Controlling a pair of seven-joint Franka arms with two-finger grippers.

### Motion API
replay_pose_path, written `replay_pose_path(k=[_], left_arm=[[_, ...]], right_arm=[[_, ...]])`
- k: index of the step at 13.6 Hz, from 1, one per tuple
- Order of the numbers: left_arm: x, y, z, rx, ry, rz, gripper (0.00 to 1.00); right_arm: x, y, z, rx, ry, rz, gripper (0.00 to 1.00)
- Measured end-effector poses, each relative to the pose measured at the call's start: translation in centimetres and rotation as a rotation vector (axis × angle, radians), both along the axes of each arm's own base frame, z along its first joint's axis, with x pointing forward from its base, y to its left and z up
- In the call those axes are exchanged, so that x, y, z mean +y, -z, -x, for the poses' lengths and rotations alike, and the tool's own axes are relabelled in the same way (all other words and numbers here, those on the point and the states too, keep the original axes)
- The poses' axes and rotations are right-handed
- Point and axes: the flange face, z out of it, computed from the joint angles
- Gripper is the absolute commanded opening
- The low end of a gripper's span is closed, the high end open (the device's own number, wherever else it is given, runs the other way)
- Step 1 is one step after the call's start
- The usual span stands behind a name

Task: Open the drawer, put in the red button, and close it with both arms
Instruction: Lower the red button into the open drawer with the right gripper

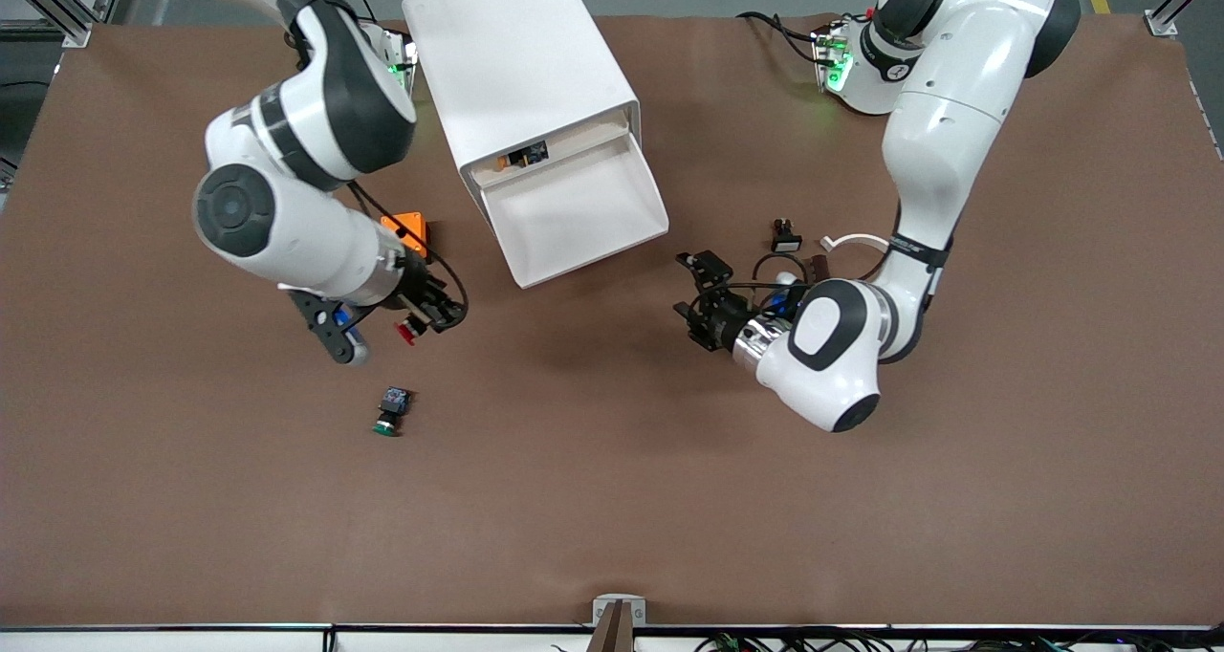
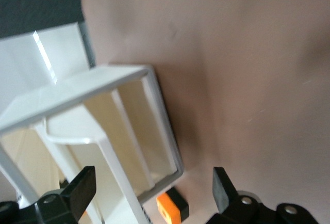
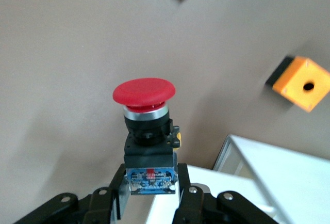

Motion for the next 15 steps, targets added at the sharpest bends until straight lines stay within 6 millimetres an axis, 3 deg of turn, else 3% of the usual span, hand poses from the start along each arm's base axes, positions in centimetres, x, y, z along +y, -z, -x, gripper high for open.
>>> replay_pose_path(k=[3,9,15], left_arm=[[2.1,-3.0,-0.8,-0.173,0.158,-0.099,1.00],[4.8,-14.5,-0.9,-0.523,0.605,-0.092,1.00],[6.5,-22.4,-0.3,-0.719,0.912,-0.019,1.00]], right_arm=[[4.4,2.1,2.1,0.009,0.108,0.018,0.01],[11.9,7.1,7.7,0.032,0.225,-0.030,0.01],[16.3,9.7,13.1,0.012,0.260,-0.044,0.04]])
